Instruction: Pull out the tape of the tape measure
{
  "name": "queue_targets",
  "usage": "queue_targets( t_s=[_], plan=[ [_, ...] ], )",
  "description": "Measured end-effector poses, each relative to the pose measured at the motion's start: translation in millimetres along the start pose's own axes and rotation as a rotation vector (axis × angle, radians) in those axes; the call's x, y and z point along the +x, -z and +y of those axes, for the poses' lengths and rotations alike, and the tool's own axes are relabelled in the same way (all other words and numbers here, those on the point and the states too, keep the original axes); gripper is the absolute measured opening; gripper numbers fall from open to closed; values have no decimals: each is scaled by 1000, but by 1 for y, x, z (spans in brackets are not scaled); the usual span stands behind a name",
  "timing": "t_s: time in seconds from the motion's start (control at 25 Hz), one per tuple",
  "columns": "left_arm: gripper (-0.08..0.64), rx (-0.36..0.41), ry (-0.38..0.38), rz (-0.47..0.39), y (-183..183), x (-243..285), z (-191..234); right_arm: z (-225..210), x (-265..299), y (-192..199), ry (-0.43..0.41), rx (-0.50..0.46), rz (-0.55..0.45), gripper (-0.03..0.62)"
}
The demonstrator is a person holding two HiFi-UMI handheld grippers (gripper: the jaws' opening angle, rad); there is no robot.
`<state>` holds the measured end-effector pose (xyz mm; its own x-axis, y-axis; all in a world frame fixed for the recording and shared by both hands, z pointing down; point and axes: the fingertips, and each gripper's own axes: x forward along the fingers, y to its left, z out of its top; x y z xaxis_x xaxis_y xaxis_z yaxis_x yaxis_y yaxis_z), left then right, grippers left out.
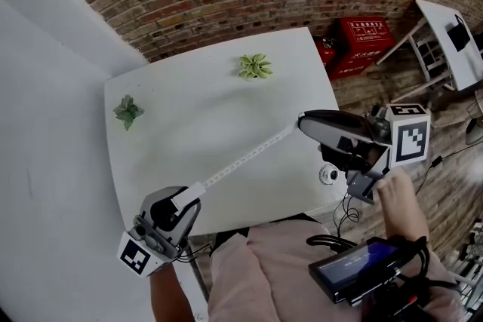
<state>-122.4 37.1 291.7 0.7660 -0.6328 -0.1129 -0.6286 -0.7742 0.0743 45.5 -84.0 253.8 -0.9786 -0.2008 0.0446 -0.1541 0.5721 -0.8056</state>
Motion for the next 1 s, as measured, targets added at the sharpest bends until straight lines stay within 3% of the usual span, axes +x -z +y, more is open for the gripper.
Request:
queue_targets(
  t_s=[1.0],
  plan=[
    [101,5,-2,8,4,-14,3,-3,-13,-13,31,-17,-41,31]
  ],
)
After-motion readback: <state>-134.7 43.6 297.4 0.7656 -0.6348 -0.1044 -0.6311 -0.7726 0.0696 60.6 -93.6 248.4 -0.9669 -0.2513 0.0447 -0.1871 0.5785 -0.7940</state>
